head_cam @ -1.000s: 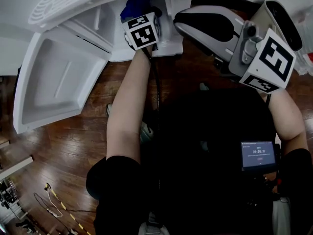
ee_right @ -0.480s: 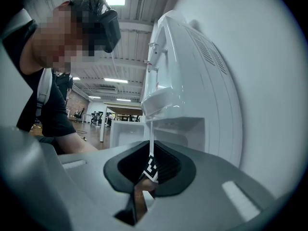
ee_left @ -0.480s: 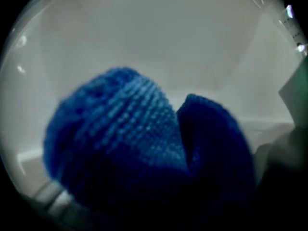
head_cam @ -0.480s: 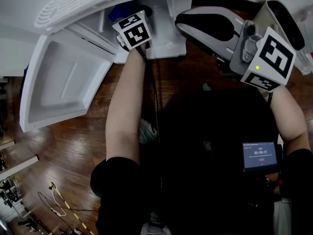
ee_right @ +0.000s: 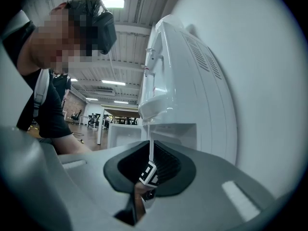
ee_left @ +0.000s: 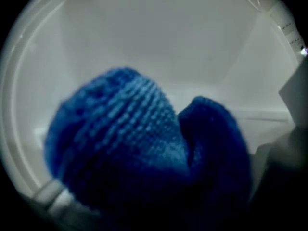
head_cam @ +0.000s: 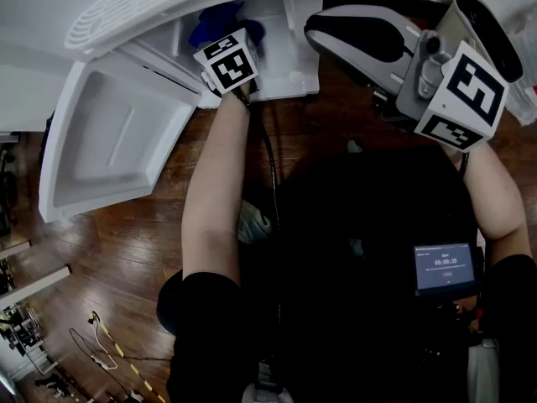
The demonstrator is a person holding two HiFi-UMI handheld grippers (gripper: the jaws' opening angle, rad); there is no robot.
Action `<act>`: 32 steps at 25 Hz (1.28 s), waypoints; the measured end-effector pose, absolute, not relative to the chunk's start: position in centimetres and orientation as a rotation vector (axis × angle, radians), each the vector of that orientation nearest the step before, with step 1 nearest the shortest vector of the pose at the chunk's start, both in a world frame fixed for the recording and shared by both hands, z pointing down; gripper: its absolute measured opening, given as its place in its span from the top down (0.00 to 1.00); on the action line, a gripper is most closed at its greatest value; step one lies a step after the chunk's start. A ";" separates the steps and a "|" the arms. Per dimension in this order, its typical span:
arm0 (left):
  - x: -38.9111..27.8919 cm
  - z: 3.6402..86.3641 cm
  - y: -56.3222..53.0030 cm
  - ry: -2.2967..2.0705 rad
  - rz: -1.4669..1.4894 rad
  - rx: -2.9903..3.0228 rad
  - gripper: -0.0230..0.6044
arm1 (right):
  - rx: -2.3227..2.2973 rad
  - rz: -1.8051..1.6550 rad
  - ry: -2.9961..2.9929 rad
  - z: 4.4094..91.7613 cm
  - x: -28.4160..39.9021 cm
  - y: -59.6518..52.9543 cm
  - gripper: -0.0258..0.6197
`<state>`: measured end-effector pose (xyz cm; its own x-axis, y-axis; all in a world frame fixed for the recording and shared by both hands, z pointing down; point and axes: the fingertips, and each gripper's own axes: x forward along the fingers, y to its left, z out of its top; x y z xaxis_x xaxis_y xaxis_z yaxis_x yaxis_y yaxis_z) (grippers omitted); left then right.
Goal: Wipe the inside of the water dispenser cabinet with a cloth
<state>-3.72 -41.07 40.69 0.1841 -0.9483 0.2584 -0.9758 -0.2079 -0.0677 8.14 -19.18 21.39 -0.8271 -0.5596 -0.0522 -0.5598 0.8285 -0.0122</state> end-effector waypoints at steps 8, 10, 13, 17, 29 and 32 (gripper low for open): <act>-7.6 41.5 -35.8 -2.016 0.614 2.290 0.73 | -0.870 0.068 2.997 21.7 7.0 -18.8 0.91; -8.8 42.7 -34.4 -2.032 0.671 2.240 0.73 | -0.894 0.077 2.998 21.8 7.2 -18.9 0.91; -9.9 42.6 -31.4 -2.011 0.648 2.198 0.73 | -0.918 0.106 3.002 21.5 7.2 -18.7 0.91; -7.1 40.6 -27.0 -1.822 0.597 2.344 0.72 | -0.932 0.089 3.019 22.1 7.4 -18.7 0.91; -8.8 25.7 -14.4 -1.526 0.250 2.664 0.72 | -0.859 -0.031 3.053 23.8 2.2 -16.4 0.90; -10.1 25.0 -12.7 -1.537 0.222 2.666 0.72 | -0.753 -0.004 3.099 23.9 0.4 -14.9 0.90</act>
